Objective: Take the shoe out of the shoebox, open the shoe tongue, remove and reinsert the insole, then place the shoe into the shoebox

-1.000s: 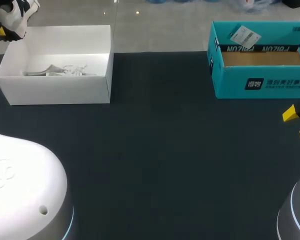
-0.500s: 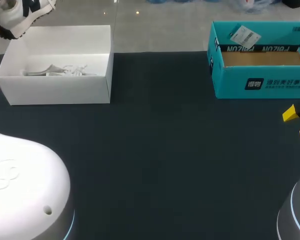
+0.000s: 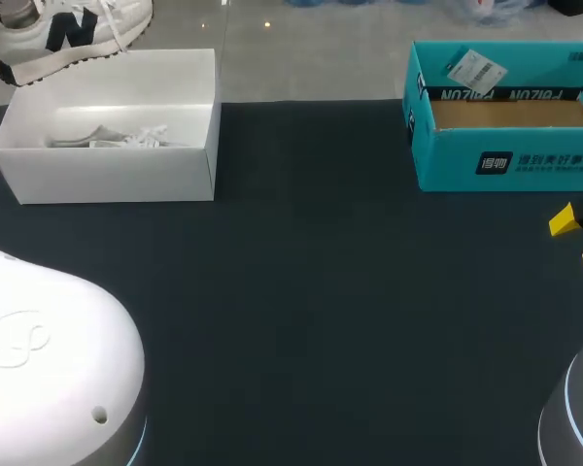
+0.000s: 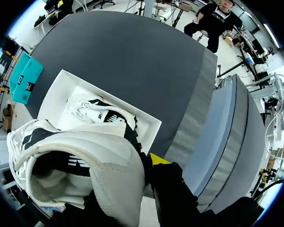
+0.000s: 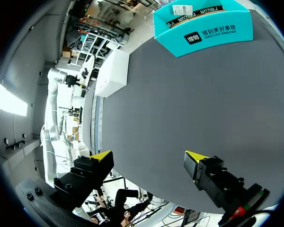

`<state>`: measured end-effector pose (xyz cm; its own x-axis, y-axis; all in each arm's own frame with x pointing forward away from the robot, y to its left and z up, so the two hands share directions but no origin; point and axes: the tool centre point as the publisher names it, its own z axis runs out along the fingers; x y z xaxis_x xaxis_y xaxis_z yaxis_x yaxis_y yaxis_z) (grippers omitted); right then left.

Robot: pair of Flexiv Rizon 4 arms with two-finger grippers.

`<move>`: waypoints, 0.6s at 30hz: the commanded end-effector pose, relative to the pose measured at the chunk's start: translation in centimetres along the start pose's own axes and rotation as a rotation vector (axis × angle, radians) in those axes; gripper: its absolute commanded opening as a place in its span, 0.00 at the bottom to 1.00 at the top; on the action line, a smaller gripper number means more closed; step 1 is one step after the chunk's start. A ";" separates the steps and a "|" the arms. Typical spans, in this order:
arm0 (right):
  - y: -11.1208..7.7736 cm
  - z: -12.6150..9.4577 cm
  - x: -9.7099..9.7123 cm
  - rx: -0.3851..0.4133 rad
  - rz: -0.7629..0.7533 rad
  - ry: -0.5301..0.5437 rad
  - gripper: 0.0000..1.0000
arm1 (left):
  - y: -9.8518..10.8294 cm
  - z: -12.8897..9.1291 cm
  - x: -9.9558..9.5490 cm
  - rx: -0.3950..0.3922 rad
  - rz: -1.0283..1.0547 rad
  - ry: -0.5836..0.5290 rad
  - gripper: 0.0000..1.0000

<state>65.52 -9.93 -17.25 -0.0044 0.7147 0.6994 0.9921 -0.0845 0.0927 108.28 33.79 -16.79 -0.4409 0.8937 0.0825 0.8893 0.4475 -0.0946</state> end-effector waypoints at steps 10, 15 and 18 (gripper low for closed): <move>-0.2 0.1 0.0 -0.003 0.001 0.000 1.00 | 3.9 -1.0 -0.2 -0.145 0.402 -0.035 0.00; -0.2 0.1 0.0 -0.003 0.001 0.000 1.00 | 3.9 -1.0 -0.2 -0.145 0.402 -0.035 0.00; -0.2 0.1 0.0 -0.003 0.001 0.000 1.00 | 3.9 -1.0 -0.2 -0.145 0.402 -0.035 0.00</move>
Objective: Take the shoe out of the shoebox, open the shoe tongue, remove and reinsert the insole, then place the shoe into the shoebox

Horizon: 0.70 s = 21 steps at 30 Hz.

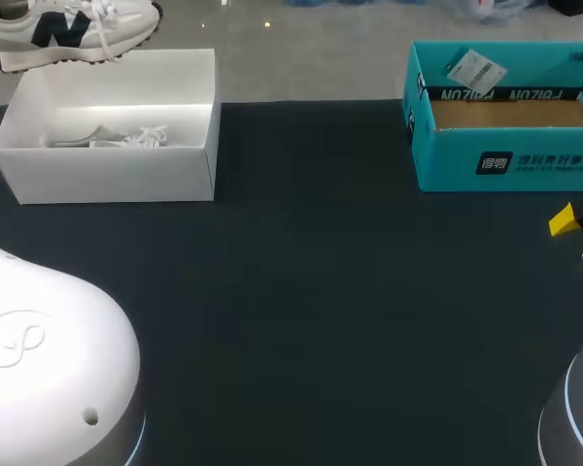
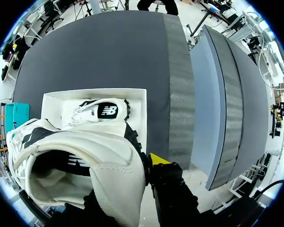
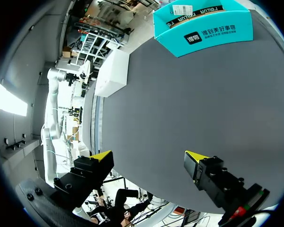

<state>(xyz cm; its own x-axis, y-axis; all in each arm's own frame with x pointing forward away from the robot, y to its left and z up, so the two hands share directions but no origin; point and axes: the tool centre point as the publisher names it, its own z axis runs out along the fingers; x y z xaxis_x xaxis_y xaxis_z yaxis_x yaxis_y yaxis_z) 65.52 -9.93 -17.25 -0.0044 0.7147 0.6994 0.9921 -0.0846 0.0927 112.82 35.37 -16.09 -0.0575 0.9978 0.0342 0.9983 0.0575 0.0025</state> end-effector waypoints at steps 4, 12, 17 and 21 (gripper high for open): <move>-0.2 0.1 0.0 -0.003 0.000 0.000 1.00 | -0.8 0.1 0.0 -0.026 0.001 -0.001 0.00; -0.2 0.1 0.0 -0.003 0.000 0.000 1.00 | 1.1 2.0 -0.6 -0.189 0.051 -0.015 0.00; -0.2 0.1 0.0 -0.003 0.000 0.000 1.00 | 2.2 4.3 -1.5 -0.229 0.076 -0.025 0.00; -0.2 0.1 0.0 -0.003 0.000 0.000 1.00 | 2.7 6.3 -2.3 -0.204 0.107 -0.002 0.00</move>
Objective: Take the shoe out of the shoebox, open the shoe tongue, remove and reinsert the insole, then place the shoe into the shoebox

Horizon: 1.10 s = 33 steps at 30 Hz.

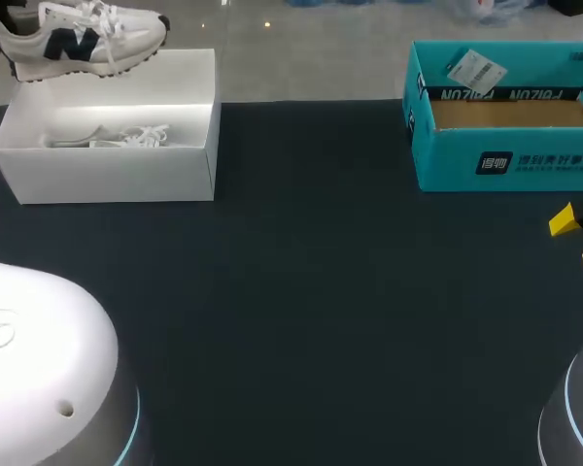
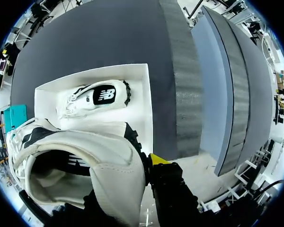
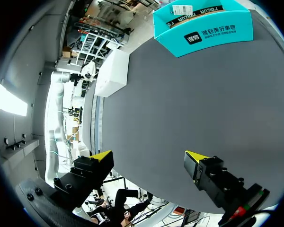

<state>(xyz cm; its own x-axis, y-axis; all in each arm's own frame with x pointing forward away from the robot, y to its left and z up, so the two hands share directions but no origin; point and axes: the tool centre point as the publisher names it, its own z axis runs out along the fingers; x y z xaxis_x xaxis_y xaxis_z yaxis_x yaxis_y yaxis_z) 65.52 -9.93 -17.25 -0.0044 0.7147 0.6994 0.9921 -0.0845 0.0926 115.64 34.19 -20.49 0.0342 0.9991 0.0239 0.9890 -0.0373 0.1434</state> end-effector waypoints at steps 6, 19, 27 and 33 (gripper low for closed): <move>-0.2 0.1 0.0 -0.003 0.001 0.000 1.00 | 0.0 2.8 -2.1 -0.037 0.042 0.017 0.00; -0.2 0.1 0.0 -0.003 0.001 0.000 1.00 | 1.3 8.4 -1.0 -0.031 0.063 0.045 0.00; -0.2 0.1 0.0 -0.003 0.001 0.000 1.00 | 3.4 10.4 -1.2 -0.016 0.058 0.056 0.00; -0.2 0.1 0.0 -0.003 0.001 0.000 1.00 | 4.1 12.2 -1.4 0.007 0.036 0.059 0.00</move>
<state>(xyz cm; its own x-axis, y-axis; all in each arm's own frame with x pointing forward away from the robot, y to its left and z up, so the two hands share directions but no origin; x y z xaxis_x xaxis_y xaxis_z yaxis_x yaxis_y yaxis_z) 65.52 -9.93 -17.24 -0.0045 0.7147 0.6994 0.9921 -0.0845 0.0927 119.48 32.73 -31.14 0.0604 0.9942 0.0887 0.9837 -0.0743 0.1638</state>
